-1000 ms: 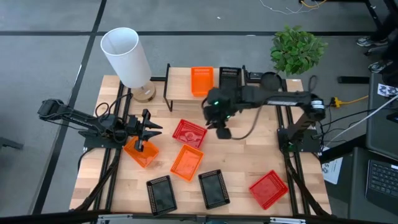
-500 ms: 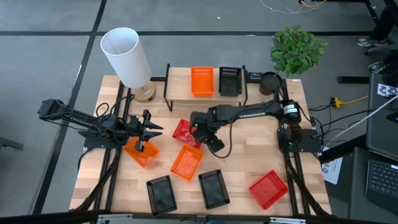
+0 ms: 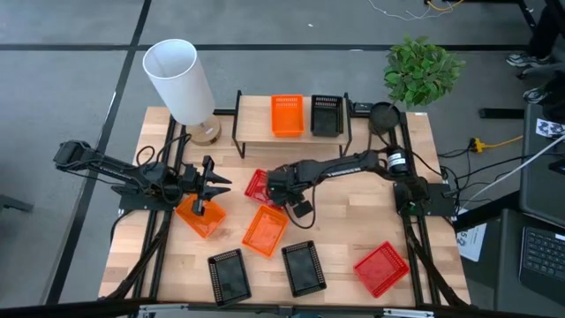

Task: Stack baskets on shelf by color
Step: Put the top red basket on the shelf

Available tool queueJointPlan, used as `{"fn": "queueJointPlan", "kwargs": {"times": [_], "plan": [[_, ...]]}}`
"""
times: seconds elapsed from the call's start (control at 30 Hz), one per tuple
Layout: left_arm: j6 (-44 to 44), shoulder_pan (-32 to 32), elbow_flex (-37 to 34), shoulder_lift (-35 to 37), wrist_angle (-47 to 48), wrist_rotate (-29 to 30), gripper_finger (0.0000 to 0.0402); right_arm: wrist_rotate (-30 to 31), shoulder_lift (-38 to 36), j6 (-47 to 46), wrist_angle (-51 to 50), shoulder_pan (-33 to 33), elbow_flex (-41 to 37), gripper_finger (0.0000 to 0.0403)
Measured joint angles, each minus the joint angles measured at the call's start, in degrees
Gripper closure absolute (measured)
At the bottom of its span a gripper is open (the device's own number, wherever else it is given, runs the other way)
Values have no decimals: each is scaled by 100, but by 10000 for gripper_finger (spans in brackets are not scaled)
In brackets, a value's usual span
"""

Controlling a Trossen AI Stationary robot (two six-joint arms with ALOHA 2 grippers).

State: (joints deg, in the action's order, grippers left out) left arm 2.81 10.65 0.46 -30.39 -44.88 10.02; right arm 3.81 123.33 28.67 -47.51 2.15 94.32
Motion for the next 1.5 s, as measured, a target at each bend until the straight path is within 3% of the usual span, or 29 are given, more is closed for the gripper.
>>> {"fn": "queueJointPlan", "kwargs": {"times": [0.13, 0.23, 0.47, 0.8, 1.0, 1.07, 1.17, 1.37, 1.5], "plan": [[-2, 1, 0, 0, 0, 0, 308, 107, -116, -3, -31, 145, 2, 385], [-2, -1, 1, 0, -2, 0, 308, 116, -225, -19, -13, 257, 15, 395], [-3, -1, 0, 0, -14, 2, 308, 221, -367, -10, -441, 491, 545, 400], [-4, -1, 1, -2, -27, 15, 308, 223, -368, 17, -946, 711, 2190, 401], [-25, -9, 32, 35, -391, 199, 308, 1153, -366, 42, -618, 604, 2938, 402], [-1, 5, 7, 4, -331, 63, 308, 1528, -364, 24, 71, 458, 3137, 402], [-8, -7, -1, -2, -198, 66, 308, 1587, -405, 2, 356, 107, 3317, 402], [-4, 6, 3, 13, -539, -727, 308, 1041, -361, -337, 260, -516, 3333, 402], [276, 3, 12, 13, -368, -1392, 308, 1042, -364, -726, 612, -921, 3333, 403]]}}
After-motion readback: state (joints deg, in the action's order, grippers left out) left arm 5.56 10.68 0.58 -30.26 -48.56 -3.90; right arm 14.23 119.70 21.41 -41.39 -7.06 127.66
